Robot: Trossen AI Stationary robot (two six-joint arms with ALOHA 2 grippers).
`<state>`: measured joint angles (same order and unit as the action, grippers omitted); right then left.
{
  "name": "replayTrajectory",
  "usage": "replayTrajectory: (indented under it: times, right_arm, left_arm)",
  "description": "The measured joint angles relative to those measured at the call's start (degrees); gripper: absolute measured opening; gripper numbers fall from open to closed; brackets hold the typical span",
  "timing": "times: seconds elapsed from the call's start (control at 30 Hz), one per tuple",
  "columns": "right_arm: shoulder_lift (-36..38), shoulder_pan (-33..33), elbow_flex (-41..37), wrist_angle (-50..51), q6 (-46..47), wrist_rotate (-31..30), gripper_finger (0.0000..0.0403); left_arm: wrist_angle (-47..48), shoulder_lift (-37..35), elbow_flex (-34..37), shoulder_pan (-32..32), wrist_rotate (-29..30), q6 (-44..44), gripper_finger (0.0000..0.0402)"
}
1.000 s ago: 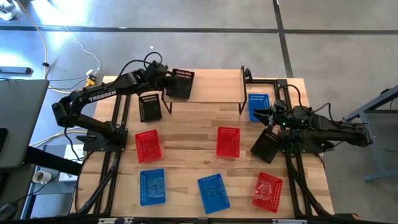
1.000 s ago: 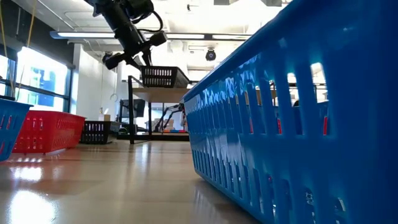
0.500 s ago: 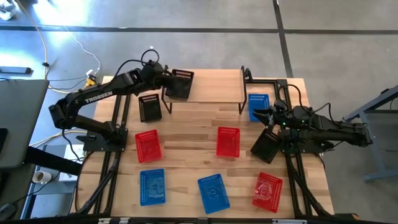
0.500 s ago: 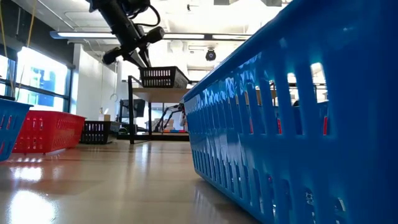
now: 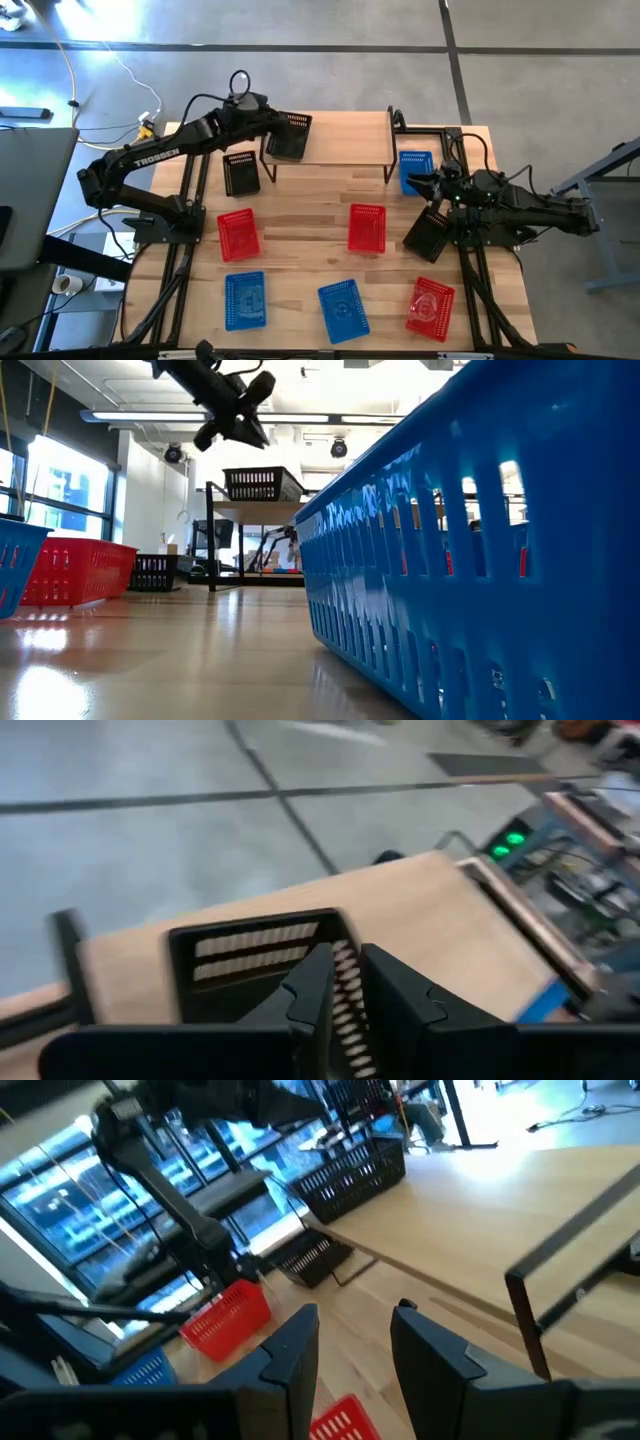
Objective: Stack baskets on shelf by color
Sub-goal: Put the top right red bin on the shelf
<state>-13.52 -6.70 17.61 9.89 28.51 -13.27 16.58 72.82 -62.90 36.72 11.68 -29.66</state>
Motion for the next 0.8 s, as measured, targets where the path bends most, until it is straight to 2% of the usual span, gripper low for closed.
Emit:
replayTrajectory:
  times: [0.27, 0.5, 0.67, 0.8]
  right_arm:
    - [-0.5, 0.0, 0.0, -4.3, 4.9, 3.5, 0.0114]
    - [-5.9, 0.0, 2.6, -4.6, 6.0, 5.4, 0.0114]
    - [-13.2, 0.0, 11.2, 4.1, 4.8, 5.9, 0.0114]
    - [-19.7, 0.0, 18.1, 14.8, 8.9, 7.1, 0.0114]
  left_arm:
    - [3.7, -1.1, -5.1, -7.3, -2.2, 8.1, 0.0046]
    - [9.5, -3.3, -9.5, -13.0, 0.4, 11.6, 0.0046]
    - [11.1, -6.1, -9.5, -15.1, 0.6, 12.3, 0.0046]
    - [14.1, -7.9, -9.5, -16.6, 0.8, 12.3, 0.0046]
